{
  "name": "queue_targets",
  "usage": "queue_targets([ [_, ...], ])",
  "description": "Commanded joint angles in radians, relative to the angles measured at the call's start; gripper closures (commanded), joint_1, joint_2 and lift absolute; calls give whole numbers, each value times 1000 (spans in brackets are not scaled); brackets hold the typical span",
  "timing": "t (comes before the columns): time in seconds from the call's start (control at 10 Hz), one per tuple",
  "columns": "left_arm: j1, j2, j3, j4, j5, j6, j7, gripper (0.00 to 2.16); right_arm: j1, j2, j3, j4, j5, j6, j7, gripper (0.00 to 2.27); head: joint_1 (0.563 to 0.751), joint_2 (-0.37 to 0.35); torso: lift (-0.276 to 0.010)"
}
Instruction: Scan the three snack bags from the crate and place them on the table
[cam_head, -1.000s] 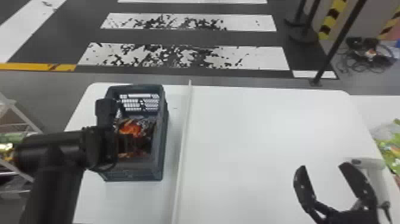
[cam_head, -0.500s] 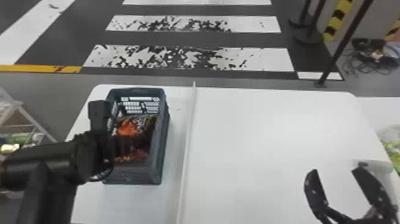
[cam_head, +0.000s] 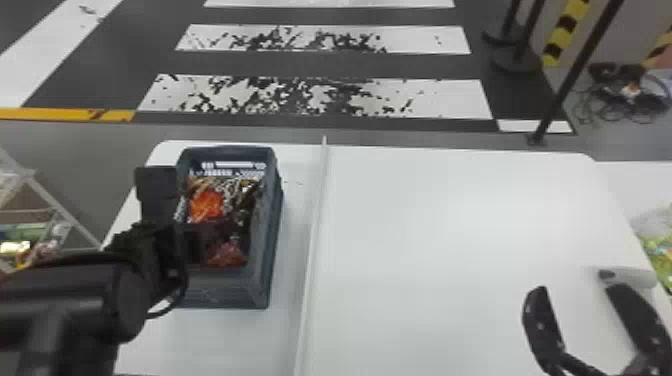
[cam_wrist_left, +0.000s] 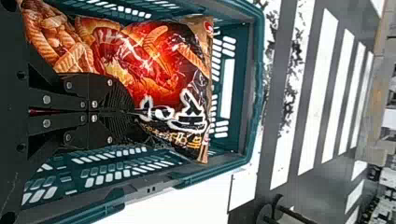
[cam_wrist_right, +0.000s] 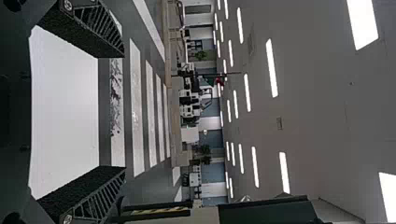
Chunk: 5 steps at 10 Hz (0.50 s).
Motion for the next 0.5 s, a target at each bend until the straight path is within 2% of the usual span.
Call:
queue_targets([
  [0.0, 32, -1, -2, -54, -1, -33, 9, 2128, 5, 0, -2, 1, -5, -23, 0, 70, 695, 33, -37],
  [0.4, 112, -2, 0, -184, -2, -103, 33, 2128, 7, 0, -2, 8, -9, -38, 0, 70, 695, 26, -37],
])
